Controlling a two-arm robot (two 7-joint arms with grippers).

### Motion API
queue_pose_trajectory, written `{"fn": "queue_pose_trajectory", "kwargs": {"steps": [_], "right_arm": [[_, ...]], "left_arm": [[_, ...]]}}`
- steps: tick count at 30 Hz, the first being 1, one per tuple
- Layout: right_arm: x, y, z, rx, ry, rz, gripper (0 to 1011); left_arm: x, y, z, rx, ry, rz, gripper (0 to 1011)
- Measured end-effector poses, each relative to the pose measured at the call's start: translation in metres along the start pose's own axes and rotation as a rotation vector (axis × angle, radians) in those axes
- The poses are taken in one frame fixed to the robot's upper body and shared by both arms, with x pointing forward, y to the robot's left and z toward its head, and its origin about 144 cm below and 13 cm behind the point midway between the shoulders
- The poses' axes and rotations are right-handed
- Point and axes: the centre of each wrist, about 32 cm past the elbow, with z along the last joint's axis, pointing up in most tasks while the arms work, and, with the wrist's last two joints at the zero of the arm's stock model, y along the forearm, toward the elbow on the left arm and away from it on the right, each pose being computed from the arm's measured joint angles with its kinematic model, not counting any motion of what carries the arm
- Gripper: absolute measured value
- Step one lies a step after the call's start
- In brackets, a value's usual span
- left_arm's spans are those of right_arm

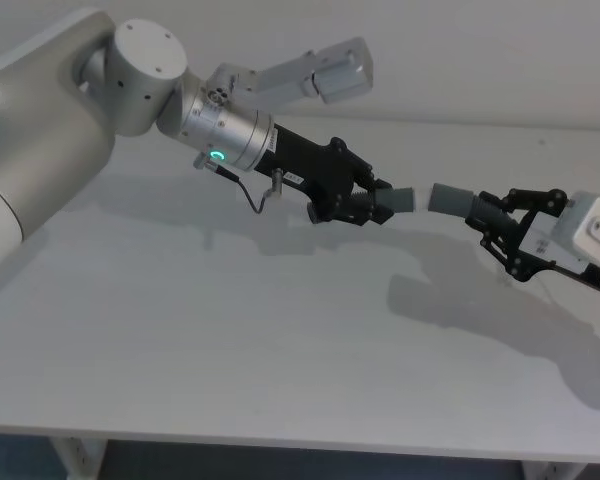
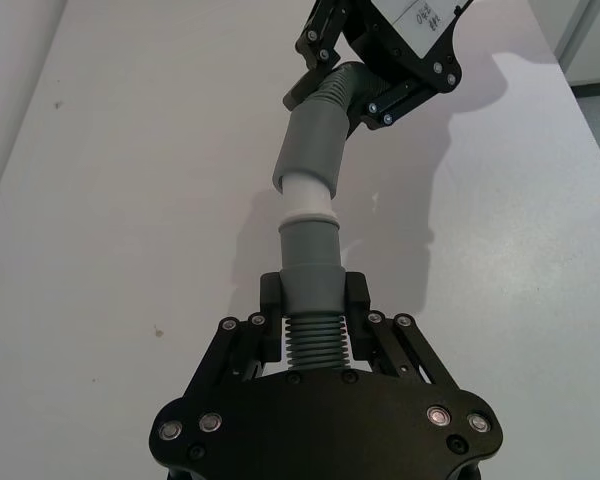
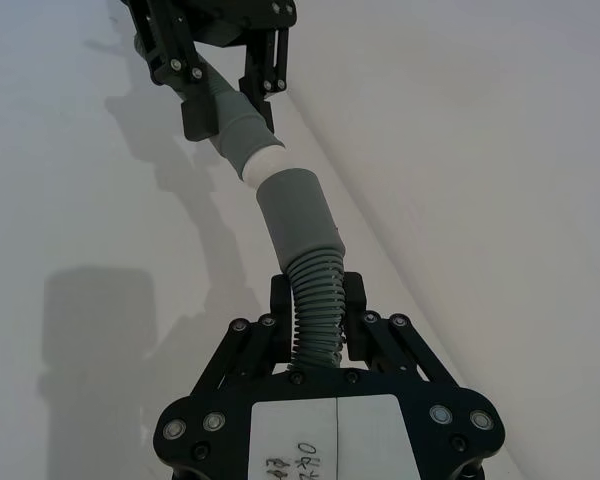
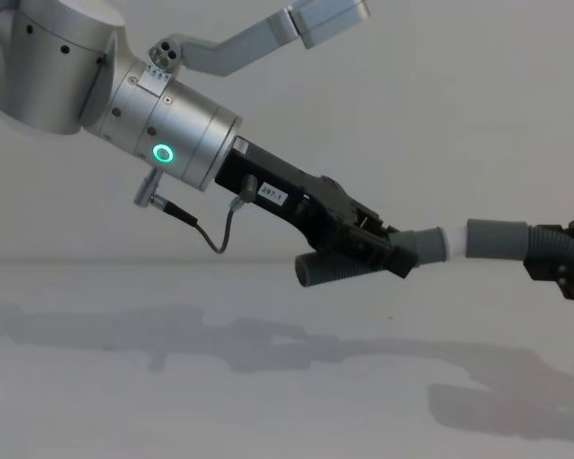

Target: Use both hands to pick up one end of the pipe from the table, align the ends, and insert them.

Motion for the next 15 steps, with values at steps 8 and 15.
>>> {"fn": "queue_pose_trajectory", "kwargs": {"steps": [8, 15], "right_arm": [[0.0003, 0.0004, -0.0003, 0.001, 0.0, 0.003, 281], [0.0004, 0.0006, -0.0004, 0.002, 0.0, 0.004, 281]], "left_arm": [[-0.0001, 0.0, 0.0005, 0.0, 0.002, 0.002, 354], [-0.0002, -0.0001, 0.0007, -0.001, 0.002, 0.003, 354]]}}
